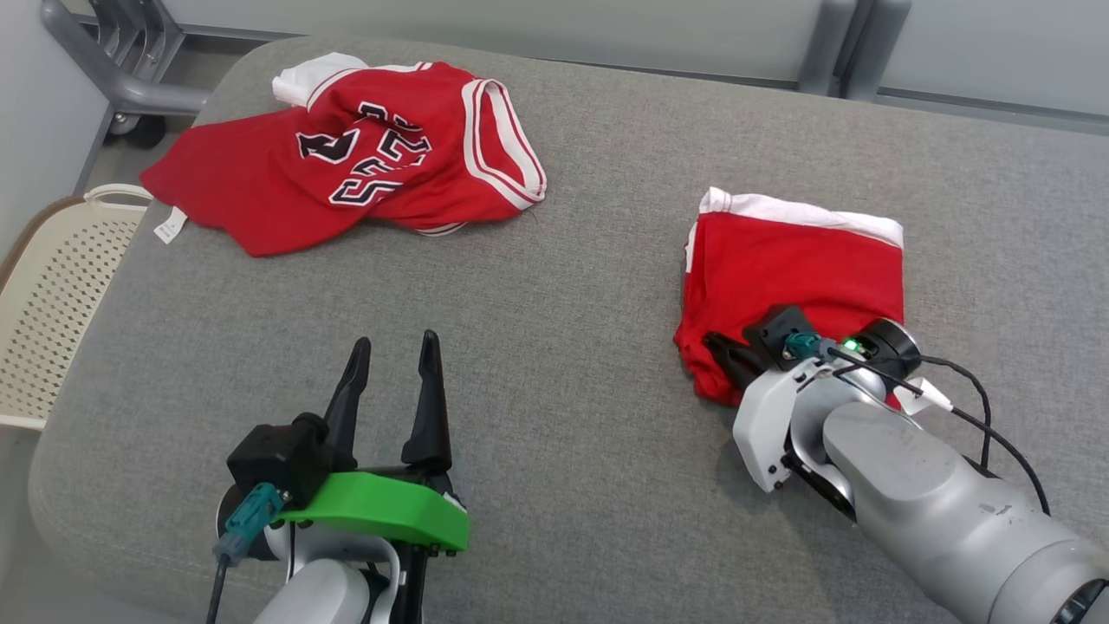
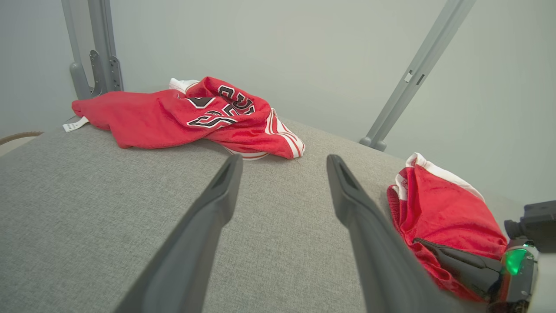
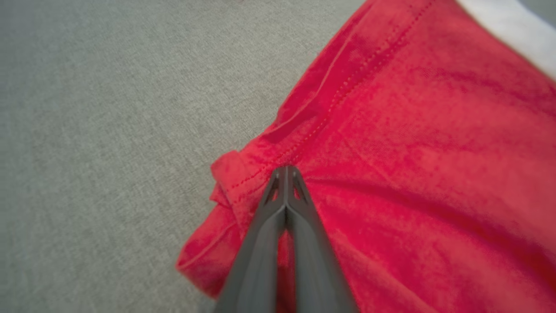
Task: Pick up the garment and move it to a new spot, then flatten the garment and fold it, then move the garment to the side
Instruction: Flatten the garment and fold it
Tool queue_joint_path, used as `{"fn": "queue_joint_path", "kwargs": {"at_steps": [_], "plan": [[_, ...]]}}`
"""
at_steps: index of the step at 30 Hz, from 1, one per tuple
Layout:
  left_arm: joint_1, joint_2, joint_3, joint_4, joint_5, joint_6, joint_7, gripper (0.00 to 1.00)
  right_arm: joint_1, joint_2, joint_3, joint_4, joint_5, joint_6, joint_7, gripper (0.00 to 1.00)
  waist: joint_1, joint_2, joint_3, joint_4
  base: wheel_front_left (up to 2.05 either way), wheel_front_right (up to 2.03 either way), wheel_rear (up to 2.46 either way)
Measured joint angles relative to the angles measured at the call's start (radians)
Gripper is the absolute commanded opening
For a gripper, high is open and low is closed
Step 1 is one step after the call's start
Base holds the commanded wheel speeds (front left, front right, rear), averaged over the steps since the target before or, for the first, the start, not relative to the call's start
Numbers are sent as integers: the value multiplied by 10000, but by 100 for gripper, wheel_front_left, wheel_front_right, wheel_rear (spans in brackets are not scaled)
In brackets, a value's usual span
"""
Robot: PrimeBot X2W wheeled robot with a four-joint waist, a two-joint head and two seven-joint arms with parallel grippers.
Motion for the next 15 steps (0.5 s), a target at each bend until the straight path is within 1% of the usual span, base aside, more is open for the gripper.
{"fn": "queue_joint_path", "kwargs": {"at_steps": [7,15], "plan": [[-6,-40,-2,42,13,-17,-36,100,1,263,640,-63,165,-2,-247,0,0,0,-45,-106,0,0,0],[1,-21,-12,73,13,-29,-42,100,97,571,890,-242,176,2,-355,0,0,0,-172,-239,0,0,0]]}}
